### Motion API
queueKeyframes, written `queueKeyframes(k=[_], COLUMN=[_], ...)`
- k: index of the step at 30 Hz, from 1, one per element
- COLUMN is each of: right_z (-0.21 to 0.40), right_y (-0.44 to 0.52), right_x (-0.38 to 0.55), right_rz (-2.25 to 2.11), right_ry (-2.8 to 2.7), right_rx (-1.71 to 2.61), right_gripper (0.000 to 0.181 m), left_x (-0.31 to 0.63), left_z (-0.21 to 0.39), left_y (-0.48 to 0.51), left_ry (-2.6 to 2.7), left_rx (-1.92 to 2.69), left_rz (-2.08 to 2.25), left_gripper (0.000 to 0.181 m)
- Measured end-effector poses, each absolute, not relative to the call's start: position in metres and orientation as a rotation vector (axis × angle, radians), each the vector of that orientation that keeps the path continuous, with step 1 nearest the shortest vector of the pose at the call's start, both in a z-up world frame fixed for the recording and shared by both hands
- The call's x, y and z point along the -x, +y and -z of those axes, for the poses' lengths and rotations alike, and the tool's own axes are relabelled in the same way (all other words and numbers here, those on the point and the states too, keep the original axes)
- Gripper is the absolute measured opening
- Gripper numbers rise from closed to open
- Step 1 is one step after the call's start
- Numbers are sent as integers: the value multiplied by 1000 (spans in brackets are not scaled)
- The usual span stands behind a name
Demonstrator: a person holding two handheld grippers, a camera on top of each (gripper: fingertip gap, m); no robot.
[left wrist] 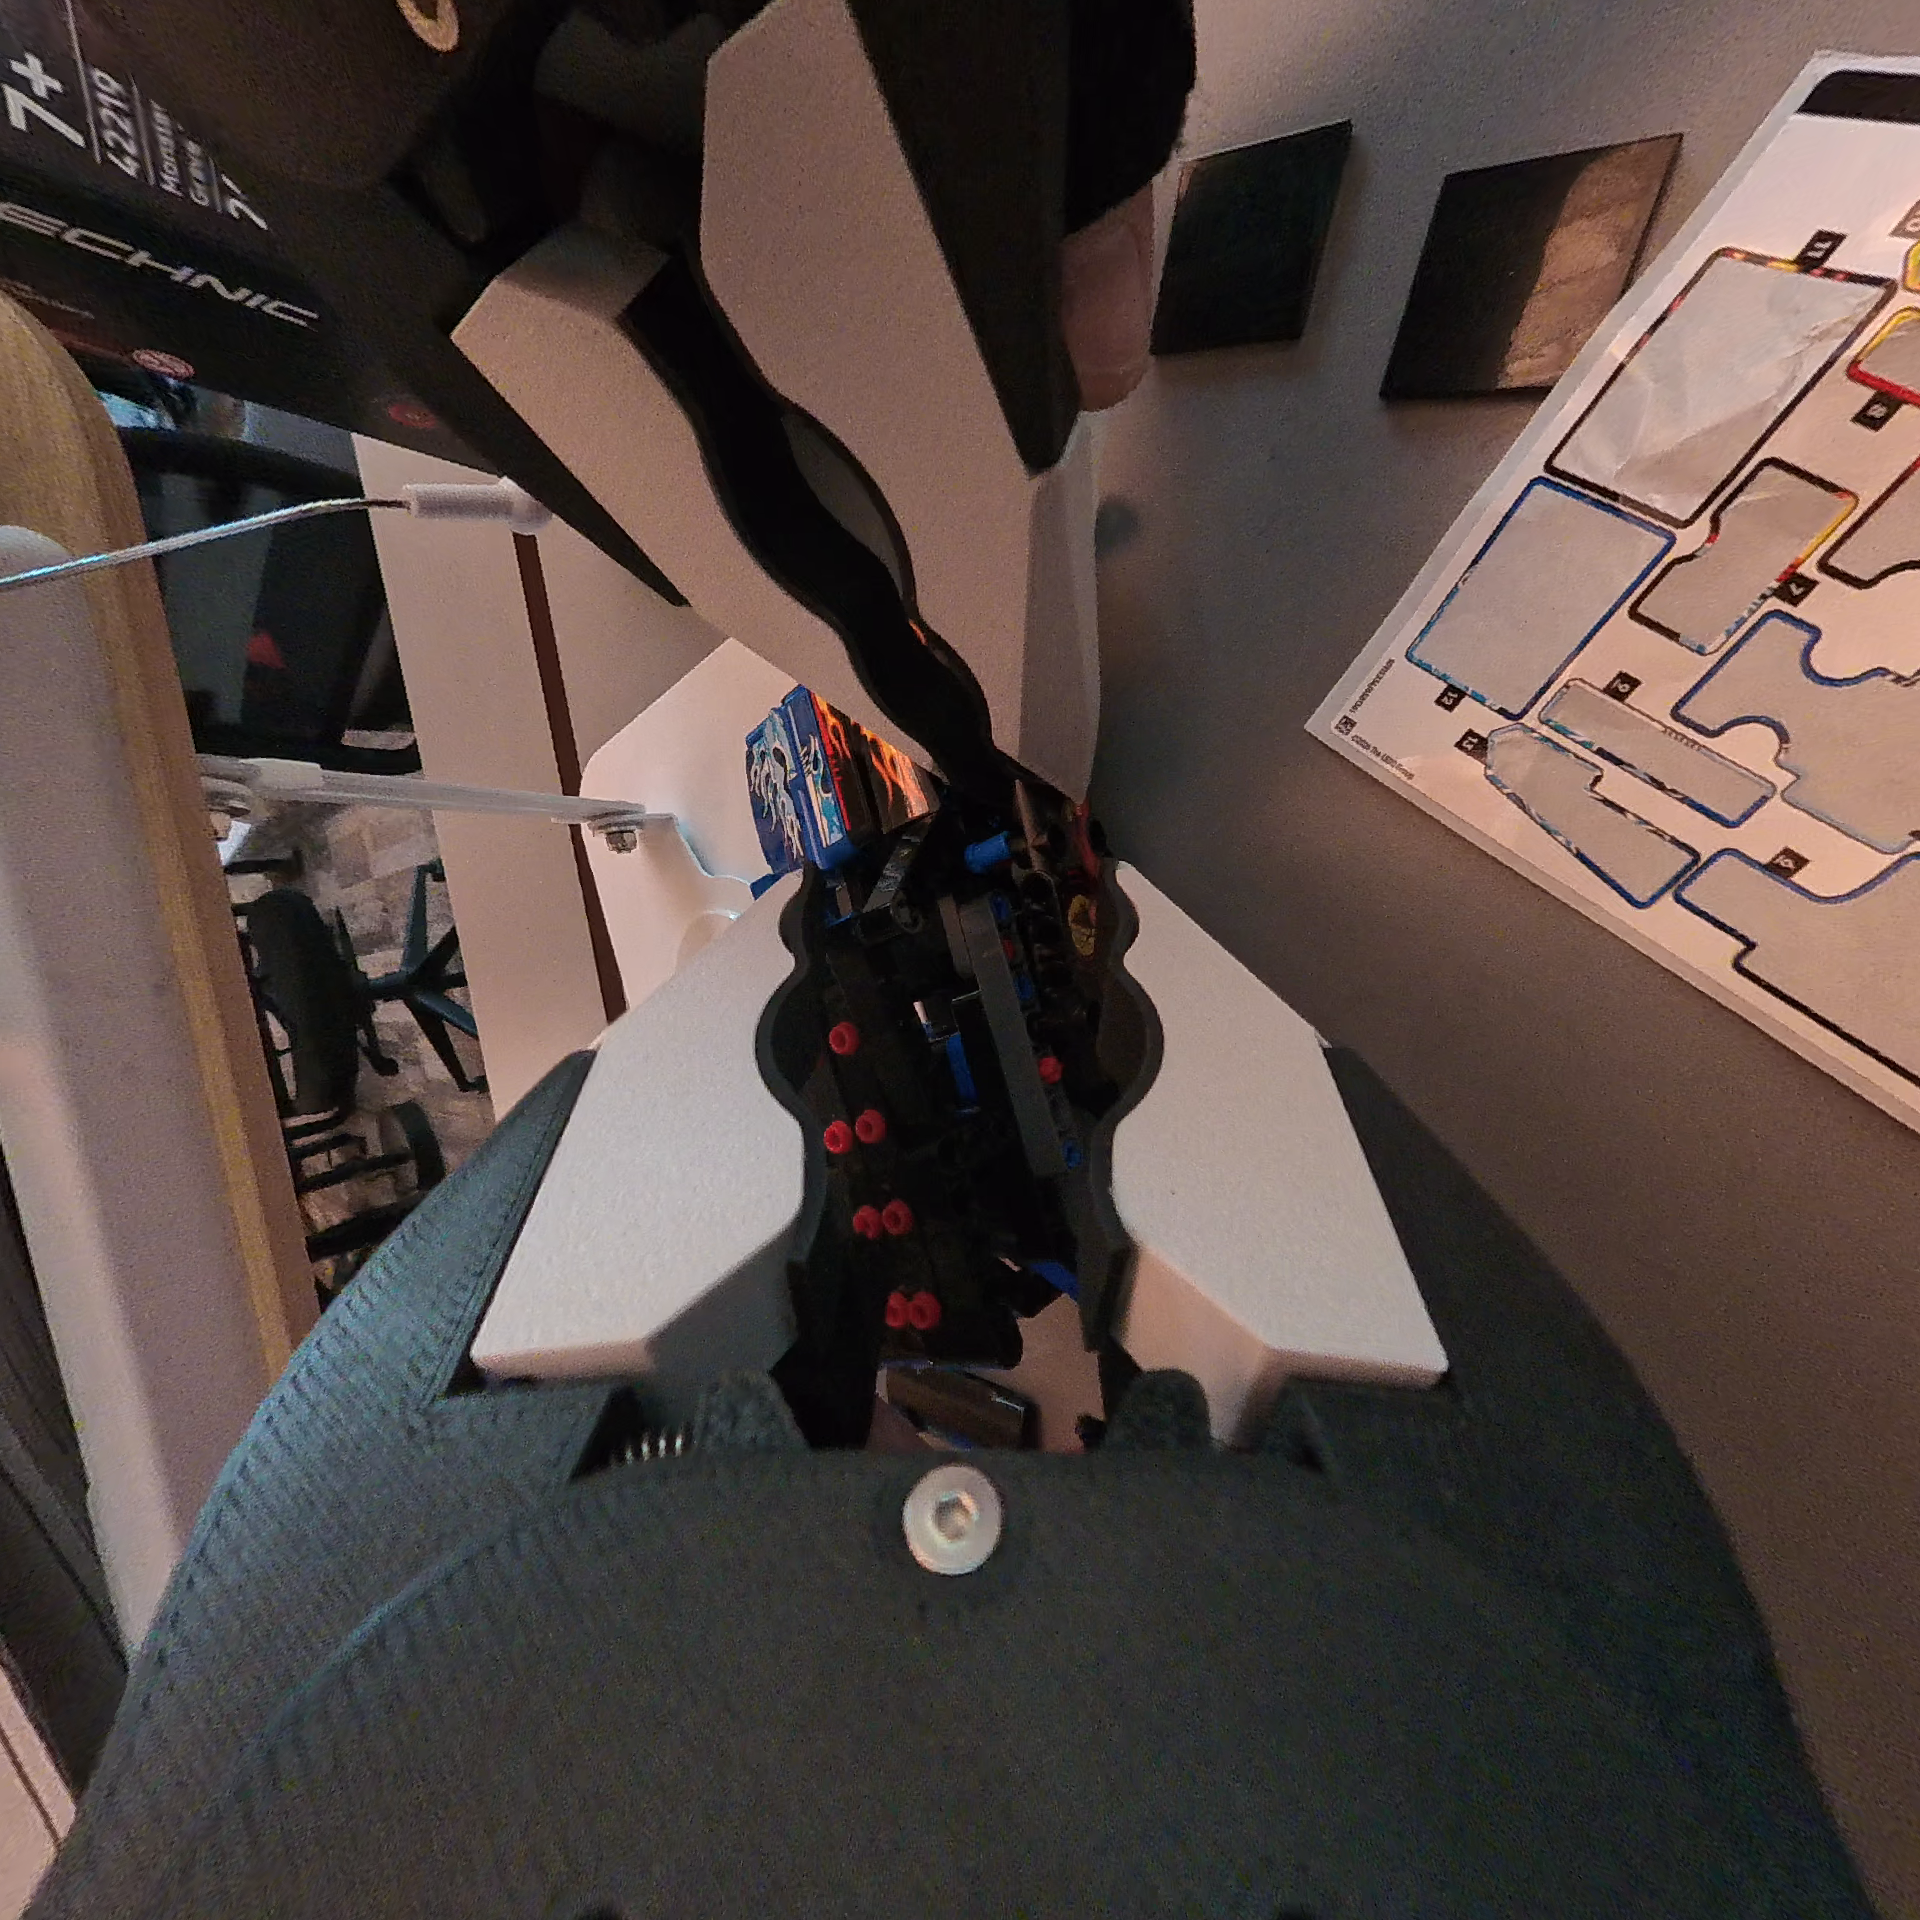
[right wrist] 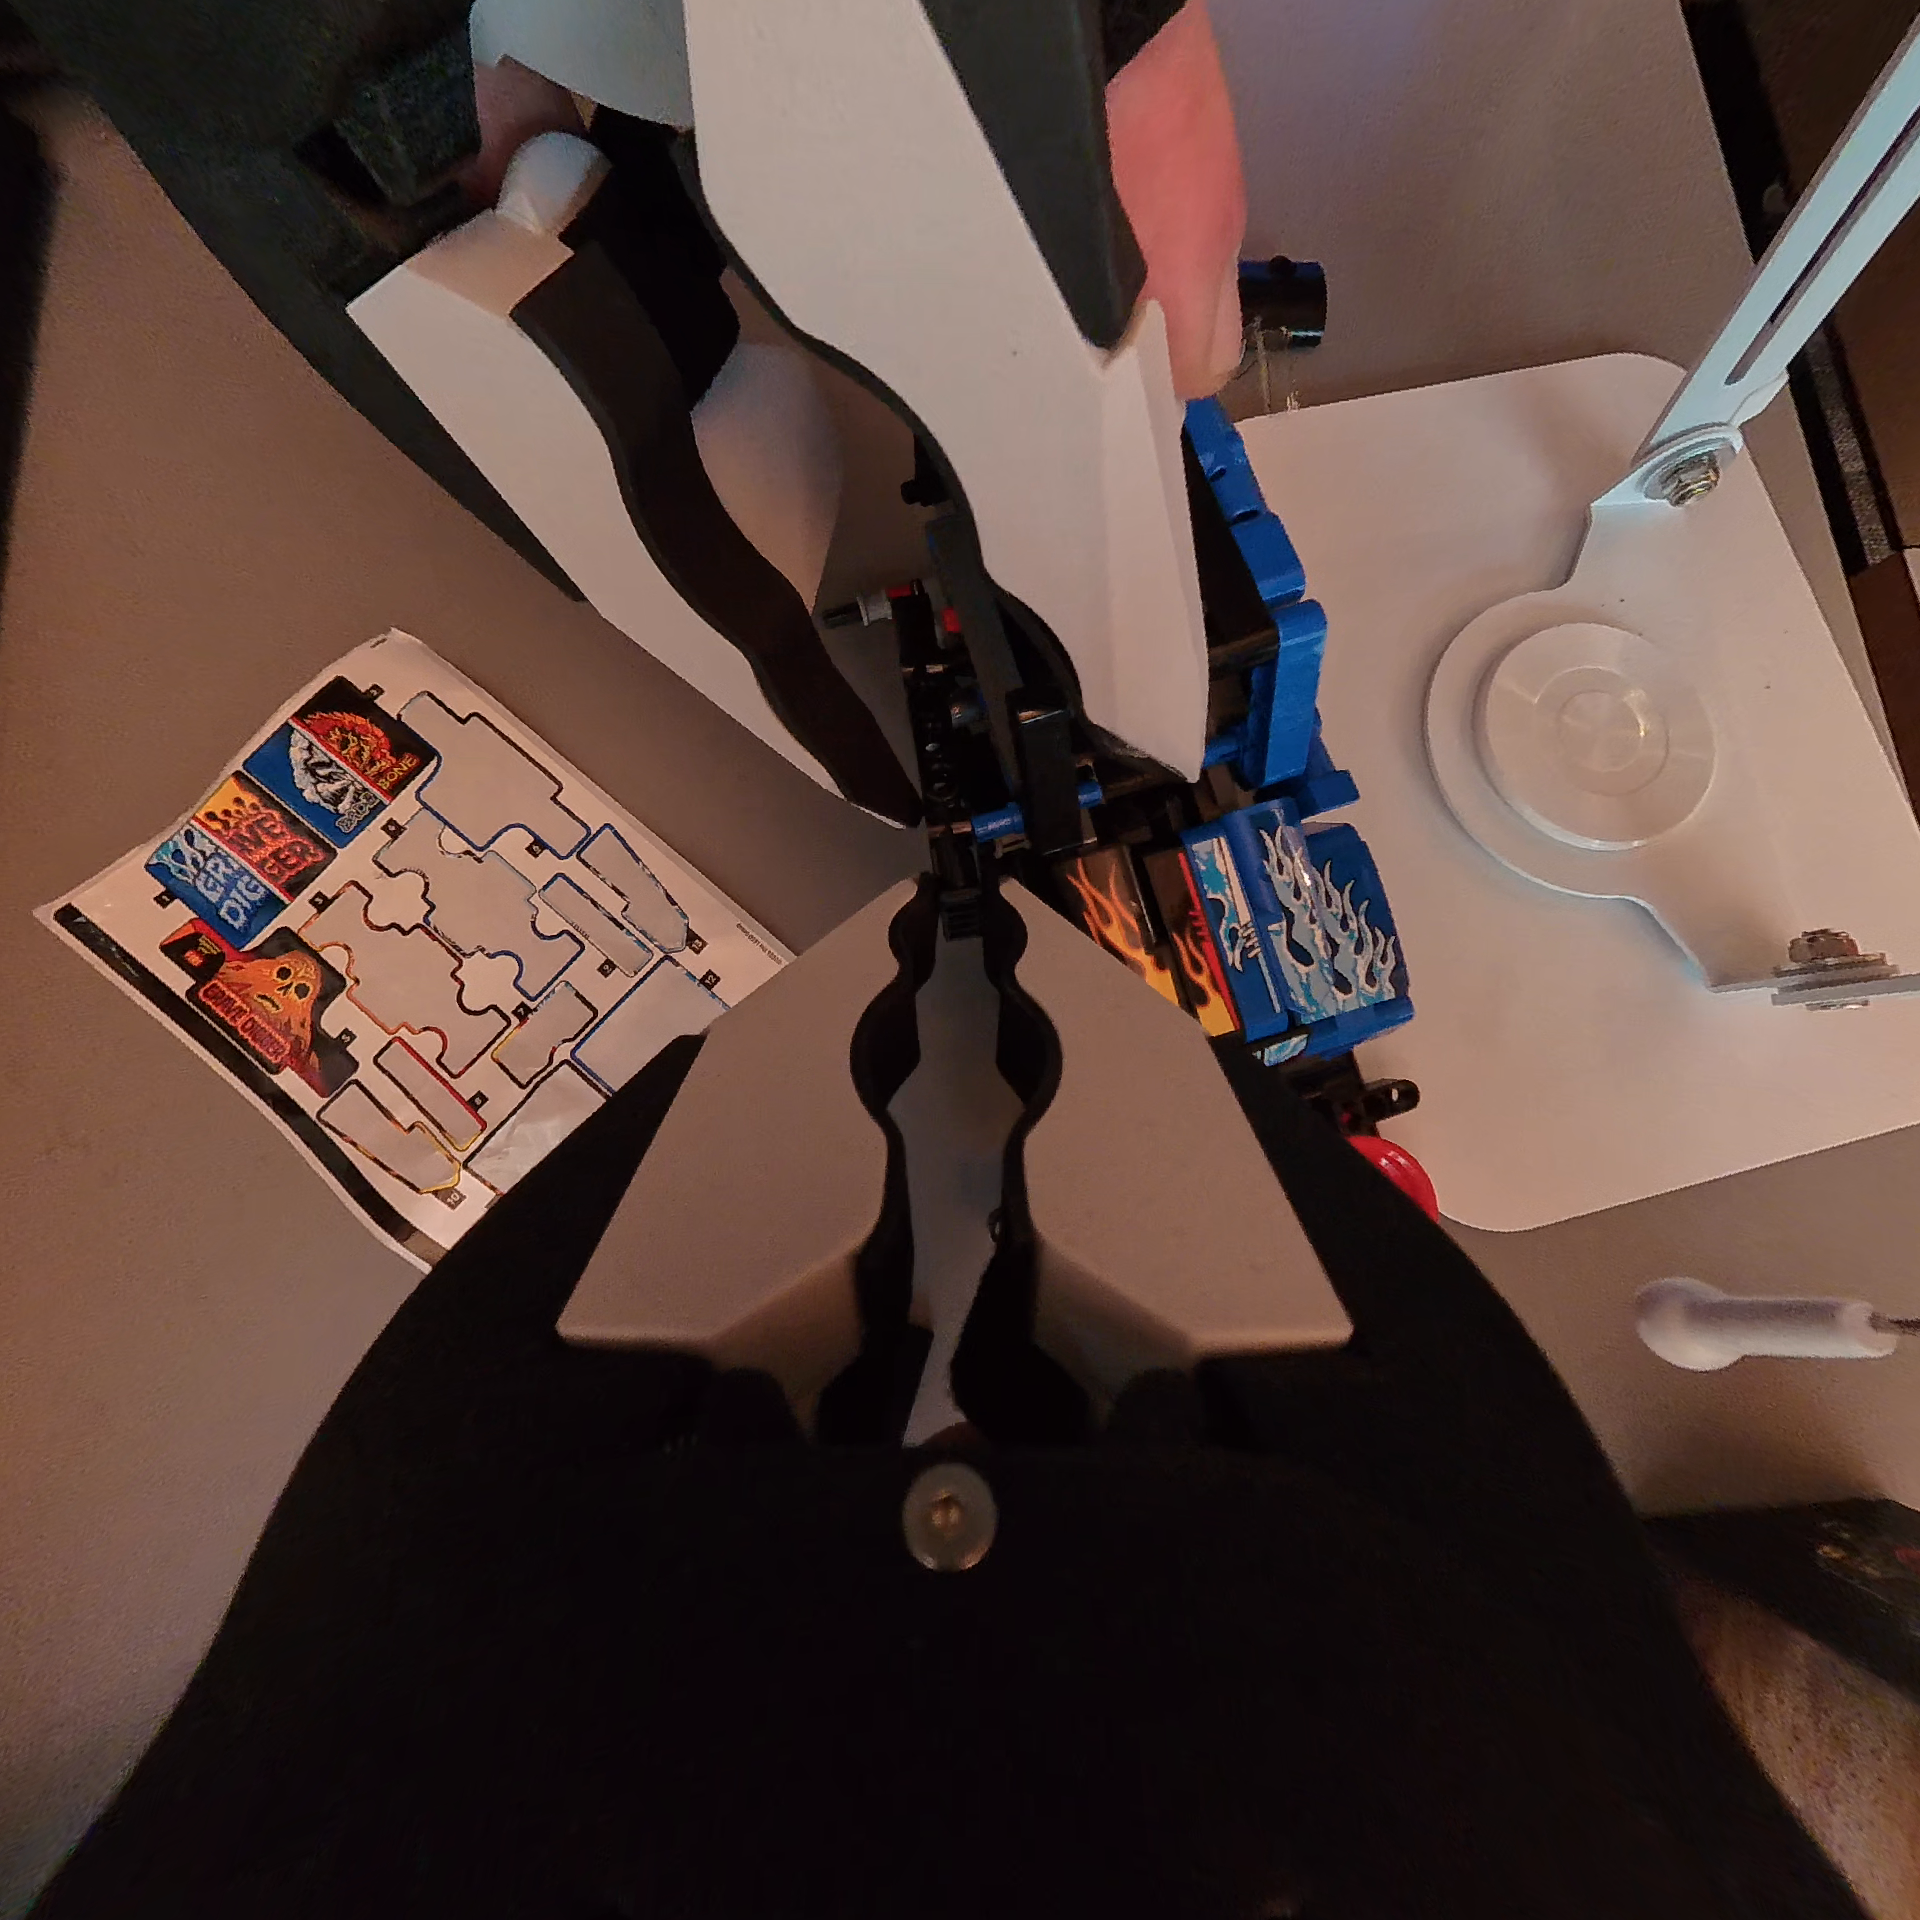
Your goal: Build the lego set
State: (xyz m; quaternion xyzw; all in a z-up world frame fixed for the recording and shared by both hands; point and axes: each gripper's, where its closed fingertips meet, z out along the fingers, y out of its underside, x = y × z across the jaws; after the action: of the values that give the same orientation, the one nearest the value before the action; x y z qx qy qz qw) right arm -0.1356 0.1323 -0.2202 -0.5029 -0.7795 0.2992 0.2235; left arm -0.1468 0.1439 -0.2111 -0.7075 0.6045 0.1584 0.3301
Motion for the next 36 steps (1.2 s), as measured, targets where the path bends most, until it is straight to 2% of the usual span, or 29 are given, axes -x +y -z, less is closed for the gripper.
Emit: queueKeyframes(k=[36], right_z=[218], right_y=[137], right_x=[140], right_rz=[-792], right_ry=[-2120], right_rx=[1395], right_gripper=[7], left_x=[146], left_z=[217], left_y=[146], left_ry=[1692], left_rx=[1866], left_rz=[-414], left_gripper=[41])
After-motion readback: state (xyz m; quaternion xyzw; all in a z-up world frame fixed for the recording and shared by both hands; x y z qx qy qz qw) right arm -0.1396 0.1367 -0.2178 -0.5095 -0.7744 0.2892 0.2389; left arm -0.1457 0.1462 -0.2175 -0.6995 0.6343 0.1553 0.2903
